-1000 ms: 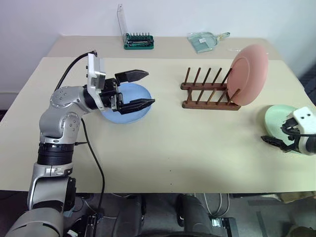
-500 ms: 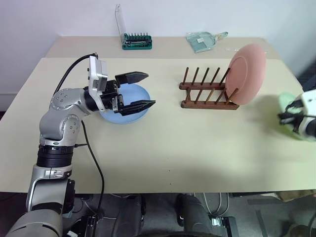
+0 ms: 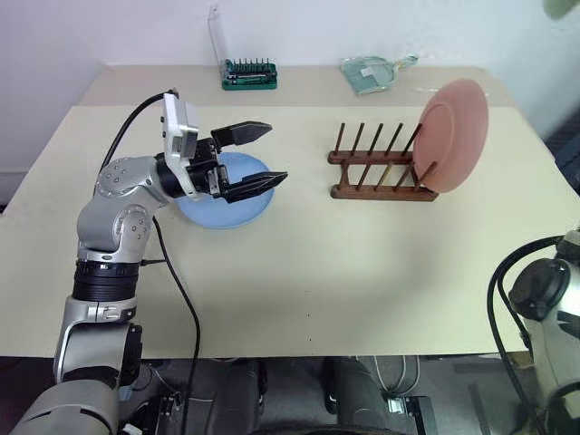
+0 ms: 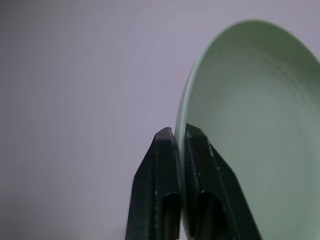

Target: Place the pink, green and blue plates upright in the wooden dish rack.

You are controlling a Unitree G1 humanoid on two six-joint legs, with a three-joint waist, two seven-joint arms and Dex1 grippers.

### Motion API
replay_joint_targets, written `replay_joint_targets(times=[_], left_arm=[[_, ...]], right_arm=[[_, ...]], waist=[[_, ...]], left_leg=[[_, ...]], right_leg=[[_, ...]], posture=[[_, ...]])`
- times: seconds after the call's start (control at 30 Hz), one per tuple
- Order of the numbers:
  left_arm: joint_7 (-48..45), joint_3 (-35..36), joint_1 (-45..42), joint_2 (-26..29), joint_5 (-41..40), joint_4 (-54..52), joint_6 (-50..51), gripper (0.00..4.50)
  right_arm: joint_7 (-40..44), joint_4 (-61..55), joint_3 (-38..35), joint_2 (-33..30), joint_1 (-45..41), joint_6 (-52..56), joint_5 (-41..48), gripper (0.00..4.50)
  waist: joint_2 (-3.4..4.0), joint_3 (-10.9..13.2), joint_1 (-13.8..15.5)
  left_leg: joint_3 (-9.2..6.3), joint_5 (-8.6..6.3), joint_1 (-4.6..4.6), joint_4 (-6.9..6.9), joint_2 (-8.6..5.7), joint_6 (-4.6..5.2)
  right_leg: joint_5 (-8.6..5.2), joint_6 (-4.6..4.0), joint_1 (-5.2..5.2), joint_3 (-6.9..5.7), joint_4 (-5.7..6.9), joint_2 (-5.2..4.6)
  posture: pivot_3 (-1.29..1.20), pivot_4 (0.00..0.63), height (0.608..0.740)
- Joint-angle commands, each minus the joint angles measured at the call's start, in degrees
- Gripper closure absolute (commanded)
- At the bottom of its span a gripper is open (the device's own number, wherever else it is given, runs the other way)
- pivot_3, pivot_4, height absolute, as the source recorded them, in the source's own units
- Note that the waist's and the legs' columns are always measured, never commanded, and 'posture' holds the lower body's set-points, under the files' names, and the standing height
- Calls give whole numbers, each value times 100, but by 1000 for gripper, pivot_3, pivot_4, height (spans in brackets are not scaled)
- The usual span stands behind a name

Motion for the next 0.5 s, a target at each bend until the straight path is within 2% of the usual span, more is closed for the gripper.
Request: replay_joint_targets(times=[0.03, 0.1, 0.17, 0.27, 0.5], left_arm=[[80, 150, 23, 30, 0, -163, -100, 0], [101, 154, 56, 34, -2, -186, -119, 0], [109, 161, 94, 35, -25, -212, -121, 0], [138, 188, 131, 41, -49, -243, -123, 0], [153, 204, 215, 63, -72, -341, -101, 0]], right_arm=[[-542, -195, -409, 169, 100, 1409, 1948, 4455], [-993, 127, -660, 365, 345, 1890, 2921, 4455], [-720, 203, -576, 325, 737, 2007, 2803, 4455], [-734, 343, -458, 317, 1098, 2185, 2836, 4455], [-322, 669, -347, 124, 1449, 2127, 2325, 4455]], waist=[[-2, -1, 43], [-5, -3, 47], [-5, -3, 46], [0, 0, 17], [1, 1, -21]], left_leg=[[1, -1, 0, 5, -1, 2], [-6, -1, 2, 4, 0, 2], [-7, -1, 2, 3, 0, 3], [-4, -1, 1, 1, 0, 3], [0, -1, 2, -5, 2, 3]], right_leg=[[2, -3, 2, 1, 0, -1], [3, -4, 8, -4, 0, 0], [2, -4, 9, -5, 1, 1], [3, -3, 3, -3, 2, 1], [2, -3, -11, 2, 14, 5]], posture=[[0, 150, 724], [0, 150, 724], [0, 150, 724], [0, 150, 724], [0, 150, 724]])
